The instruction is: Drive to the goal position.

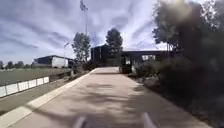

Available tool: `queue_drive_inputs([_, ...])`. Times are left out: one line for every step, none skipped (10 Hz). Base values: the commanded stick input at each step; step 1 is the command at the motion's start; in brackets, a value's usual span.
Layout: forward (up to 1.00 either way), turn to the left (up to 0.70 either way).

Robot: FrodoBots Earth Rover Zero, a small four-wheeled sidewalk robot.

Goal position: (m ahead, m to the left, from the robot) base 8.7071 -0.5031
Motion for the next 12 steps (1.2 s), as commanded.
queue_drive_inputs([1.00,0.00])
queue_drive_inputs([1.00,0.00])
queue_drive_inputs([1.00,0.00])
queue_drive_inputs([1.00,0.00])
queue_drive_inputs([1.00,0.00])
queue_drive_inputs([1.00,0.00])
queue_drive_inputs([1.00,0.00])
queue_drive_inputs([1.00,0.00])
queue_drive_inputs([1.00,0.00])
queue_drive_inputs([1.00,0.00])
queue_drive_inputs([1.00,0.00])
queue_drive_inputs([1.00,0.00])
